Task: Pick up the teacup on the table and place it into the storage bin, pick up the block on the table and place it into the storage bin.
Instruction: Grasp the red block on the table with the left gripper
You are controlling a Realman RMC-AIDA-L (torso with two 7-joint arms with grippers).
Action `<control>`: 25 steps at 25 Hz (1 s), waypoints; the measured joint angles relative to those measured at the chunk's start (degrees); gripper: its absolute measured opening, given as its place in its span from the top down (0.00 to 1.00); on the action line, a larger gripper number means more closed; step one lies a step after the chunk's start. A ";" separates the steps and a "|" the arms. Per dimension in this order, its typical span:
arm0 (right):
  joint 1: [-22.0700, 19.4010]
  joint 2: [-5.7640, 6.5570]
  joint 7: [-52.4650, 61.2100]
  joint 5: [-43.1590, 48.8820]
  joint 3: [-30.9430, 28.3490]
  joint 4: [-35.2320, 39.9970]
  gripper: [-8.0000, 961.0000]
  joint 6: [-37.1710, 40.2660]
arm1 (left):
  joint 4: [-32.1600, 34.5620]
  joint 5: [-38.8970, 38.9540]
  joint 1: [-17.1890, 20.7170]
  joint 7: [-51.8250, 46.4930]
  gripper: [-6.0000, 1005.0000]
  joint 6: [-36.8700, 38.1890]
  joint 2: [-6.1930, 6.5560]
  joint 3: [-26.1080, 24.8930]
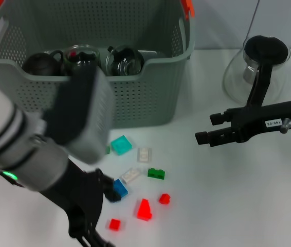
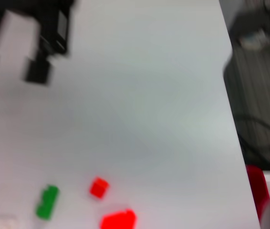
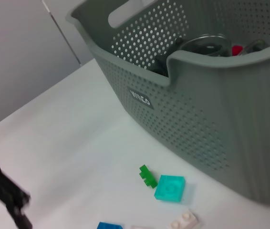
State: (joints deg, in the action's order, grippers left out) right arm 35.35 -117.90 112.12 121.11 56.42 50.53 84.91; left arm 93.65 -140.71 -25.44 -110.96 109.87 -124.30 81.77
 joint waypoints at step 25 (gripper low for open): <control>-0.11 -0.50 0.22 -0.14 -0.09 -0.71 0.03 -1.12 | -15.30 -12.11 -5.06 2.24 0.13 -18.07 -0.23 21.05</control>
State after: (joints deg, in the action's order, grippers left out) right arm 35.24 -118.41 112.34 120.96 56.33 49.82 83.79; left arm 78.35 -152.82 -30.50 -108.71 91.81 -124.52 102.82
